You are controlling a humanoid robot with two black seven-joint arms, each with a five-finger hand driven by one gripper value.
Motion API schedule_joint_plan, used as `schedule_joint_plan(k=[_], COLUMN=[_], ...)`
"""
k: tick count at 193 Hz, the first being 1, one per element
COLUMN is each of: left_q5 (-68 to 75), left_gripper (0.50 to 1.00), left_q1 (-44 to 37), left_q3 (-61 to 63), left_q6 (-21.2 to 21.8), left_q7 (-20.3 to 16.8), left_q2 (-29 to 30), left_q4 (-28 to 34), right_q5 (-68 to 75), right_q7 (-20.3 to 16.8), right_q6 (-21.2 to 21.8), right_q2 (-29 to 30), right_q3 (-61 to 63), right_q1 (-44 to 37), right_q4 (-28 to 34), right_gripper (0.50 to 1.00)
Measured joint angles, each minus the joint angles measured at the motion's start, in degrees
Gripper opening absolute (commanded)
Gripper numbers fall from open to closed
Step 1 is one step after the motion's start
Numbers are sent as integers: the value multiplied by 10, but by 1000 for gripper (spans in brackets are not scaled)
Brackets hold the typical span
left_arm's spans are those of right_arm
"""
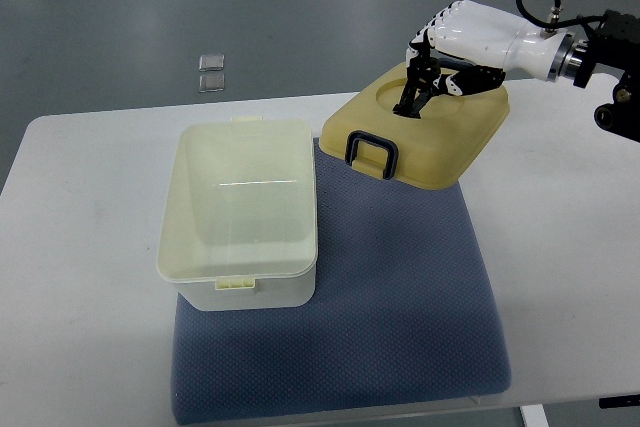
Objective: Open white storage box with right hand
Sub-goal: 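Lower the lid onto the cushion beside the box with the right hand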
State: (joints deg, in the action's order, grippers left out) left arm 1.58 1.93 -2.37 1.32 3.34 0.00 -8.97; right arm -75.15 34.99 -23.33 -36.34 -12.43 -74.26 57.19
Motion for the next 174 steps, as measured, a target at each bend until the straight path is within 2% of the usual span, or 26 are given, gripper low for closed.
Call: schedule_joint_plan(k=[53, 98, 121, 127, 132, 134, 141, 149, 161, 174], left_q5=[0, 0, 0, 0, 0, 0, 0, 0, 0, 0], left_gripper=[1000, 1000, 1000, 1000, 1000, 1000, 1000, 1000, 1000, 1000], left_q1=[0, 0, 0, 0, 0, 0, 0, 0, 0, 0], left_q3=[0, 0, 0, 0, 0, 0, 0, 0, 0, 0], left_q6=[0, 0, 0, 0, 0, 0, 0, 0, 0, 0], left_q7=[0, 0, 0, 0, 0, 0, 0, 0, 0, 0], left_q2=[0, 0, 0, 0, 0, 0, 0, 0, 0, 0], left_q4=[0, 0, 0, 0, 0, 0, 0, 0, 0, 0], right_q5=[-44, -70, -80, -82, -86, -87, -92, -97, -105, -109], right_q7=[0, 0, 0, 0, 0, 0, 0, 0, 0, 0], right_q6=[-39, -49, -67, -72, -76, -77, -80, -81, -83, -83], right_q2=[10, 40, 59, 63, 66, 67, 71, 74, 76, 77], right_q3=[1, 1, 1, 1, 1, 1, 1, 1, 1, -1], right_q1=[39, 56, 69, 73, 77, 78, 82, 87, 93, 97], right_q4=[1, 3, 3, 3, 2, 2, 2, 2, 1, 1], right_gripper=[500, 500, 502, 537, 590, 590, 678, 735, 786, 815])
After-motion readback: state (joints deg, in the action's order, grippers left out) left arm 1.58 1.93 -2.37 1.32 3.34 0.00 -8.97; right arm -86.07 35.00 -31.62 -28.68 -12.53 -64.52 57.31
